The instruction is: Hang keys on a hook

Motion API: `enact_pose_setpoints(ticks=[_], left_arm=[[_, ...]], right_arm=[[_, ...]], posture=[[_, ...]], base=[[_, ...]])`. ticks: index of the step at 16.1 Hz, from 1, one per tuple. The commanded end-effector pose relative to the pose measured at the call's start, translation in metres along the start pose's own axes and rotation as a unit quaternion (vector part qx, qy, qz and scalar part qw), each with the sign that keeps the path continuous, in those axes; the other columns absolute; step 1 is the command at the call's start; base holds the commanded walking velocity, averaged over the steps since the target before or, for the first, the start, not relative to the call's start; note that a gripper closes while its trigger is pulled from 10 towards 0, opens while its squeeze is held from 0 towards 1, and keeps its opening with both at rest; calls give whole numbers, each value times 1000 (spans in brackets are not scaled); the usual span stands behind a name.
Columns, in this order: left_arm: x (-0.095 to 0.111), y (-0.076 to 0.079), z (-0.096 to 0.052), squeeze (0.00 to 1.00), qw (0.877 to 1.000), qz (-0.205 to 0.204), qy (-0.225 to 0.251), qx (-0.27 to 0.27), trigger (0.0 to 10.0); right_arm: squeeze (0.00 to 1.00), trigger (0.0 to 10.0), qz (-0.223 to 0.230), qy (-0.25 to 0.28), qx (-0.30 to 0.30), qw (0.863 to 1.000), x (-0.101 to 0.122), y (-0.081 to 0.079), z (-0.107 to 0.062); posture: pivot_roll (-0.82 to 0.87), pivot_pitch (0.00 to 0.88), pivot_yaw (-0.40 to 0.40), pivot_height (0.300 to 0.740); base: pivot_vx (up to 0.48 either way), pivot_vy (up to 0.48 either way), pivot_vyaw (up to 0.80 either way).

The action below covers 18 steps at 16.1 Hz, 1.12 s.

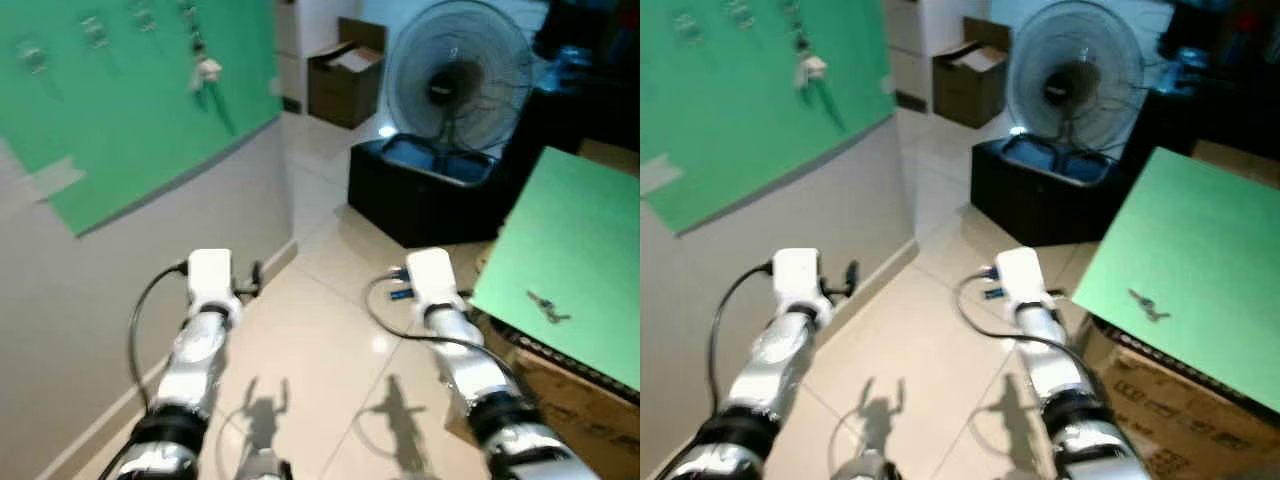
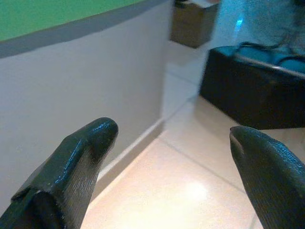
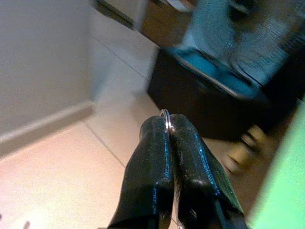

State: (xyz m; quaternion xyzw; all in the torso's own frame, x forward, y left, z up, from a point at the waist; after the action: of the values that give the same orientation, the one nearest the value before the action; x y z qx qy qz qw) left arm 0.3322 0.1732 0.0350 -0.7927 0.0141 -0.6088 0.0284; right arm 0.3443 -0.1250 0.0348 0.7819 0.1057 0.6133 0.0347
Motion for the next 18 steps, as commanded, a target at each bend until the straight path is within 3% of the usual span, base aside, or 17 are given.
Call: enact_pose_setpoints(ticks=[1,18], left_arm=[[7,4,1,0,1000,5,7,2,10000],[-1,-8,-9,0,999,36,-7,34,10000]], right_arm=[[0,0,-8,7,2,1000,4,4,2],[0,0,-9,1,35,999,-1,-15,3]], posture=[[-132,0,35,713],[-75,0,12,713]], base=[[0,0,594],[0,0,594]])
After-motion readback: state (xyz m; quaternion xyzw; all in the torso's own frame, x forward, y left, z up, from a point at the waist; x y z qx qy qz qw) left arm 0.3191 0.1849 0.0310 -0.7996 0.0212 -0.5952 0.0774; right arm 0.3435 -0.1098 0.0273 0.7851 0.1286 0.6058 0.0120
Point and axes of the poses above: a point about 5 cm out from each wrist's last joint towards the gripper, its own z axis pointing out of the wrist towards the gripper, its own x axis along the axis of the wrist's last joint, y = z × x, the point moved 3 cm from there along z, pointing out of the wrist towards the gripper, and after that the axes turned 4 degrees about z, right-handed, at the moved point
